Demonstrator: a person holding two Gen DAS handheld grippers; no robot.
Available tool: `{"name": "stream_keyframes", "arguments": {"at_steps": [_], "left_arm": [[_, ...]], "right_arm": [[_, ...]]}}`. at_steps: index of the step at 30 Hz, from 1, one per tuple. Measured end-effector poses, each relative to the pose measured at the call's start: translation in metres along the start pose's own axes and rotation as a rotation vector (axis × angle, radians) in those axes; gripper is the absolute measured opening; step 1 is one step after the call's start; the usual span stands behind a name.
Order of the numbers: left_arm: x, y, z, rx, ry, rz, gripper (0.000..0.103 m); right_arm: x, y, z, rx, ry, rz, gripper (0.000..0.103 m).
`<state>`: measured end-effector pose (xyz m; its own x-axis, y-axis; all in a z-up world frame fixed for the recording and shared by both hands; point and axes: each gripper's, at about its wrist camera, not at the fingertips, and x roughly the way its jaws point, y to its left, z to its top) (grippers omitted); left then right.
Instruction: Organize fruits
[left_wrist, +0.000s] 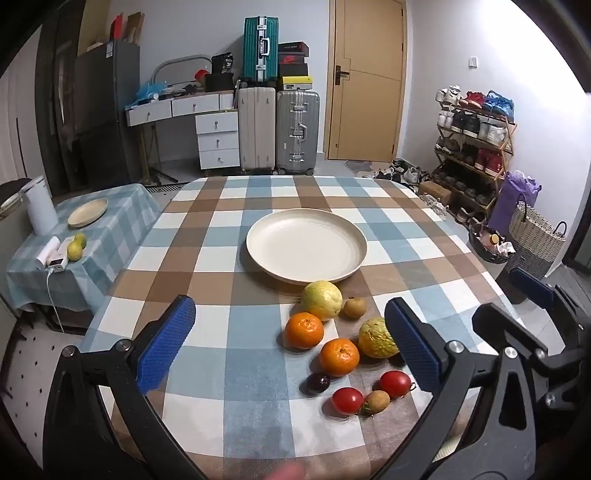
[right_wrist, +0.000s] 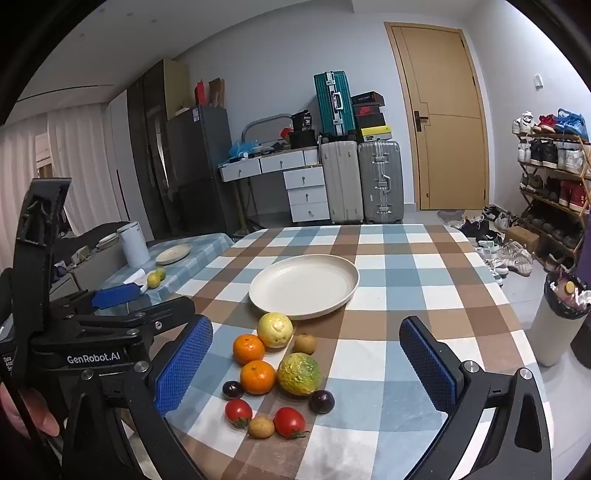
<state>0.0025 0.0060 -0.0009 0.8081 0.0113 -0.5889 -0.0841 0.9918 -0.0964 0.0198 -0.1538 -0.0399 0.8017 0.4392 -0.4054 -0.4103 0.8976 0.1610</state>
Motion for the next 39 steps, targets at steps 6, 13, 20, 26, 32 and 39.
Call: {"name": "stream_keyframes", "arguments": {"at_steps": [6,13,20,26,32,39], "left_arm": [[0.001,-0.006,-0.001,0.064,-0.022,0.029,0.102],[0.002,-0.003,-0.003,0.053,-0.028,0.018,0.102],[0.003,0.001,-0.001,0.043,-0.029,0.007,0.102],[0.004,0.003,-0.001,0.043,-0.035,0.008,0.102],[0.007,0.005,-0.001,0.043,-0.038,-0.005,0.102],[0.005,0.002,-0.002,0.046,-0.047,-0.008,0.102]], "right_arm": [[0.001,0.002,0.002,0.006,0.016,0.008,0.103],[0.006,-0.003,-0.003,0.017,0.023,0.011,0.103],[0.006,-0.008,-0.001,0.034,0.034,0.02,0.103],[0.005,-0.007,0.0,0.034,0.033,0.028,0.103],[0.006,-0.007,0.001,0.032,0.033,0.038,0.103],[0.005,-0.008,0.001,0.035,0.027,0.042,0.103]]}}
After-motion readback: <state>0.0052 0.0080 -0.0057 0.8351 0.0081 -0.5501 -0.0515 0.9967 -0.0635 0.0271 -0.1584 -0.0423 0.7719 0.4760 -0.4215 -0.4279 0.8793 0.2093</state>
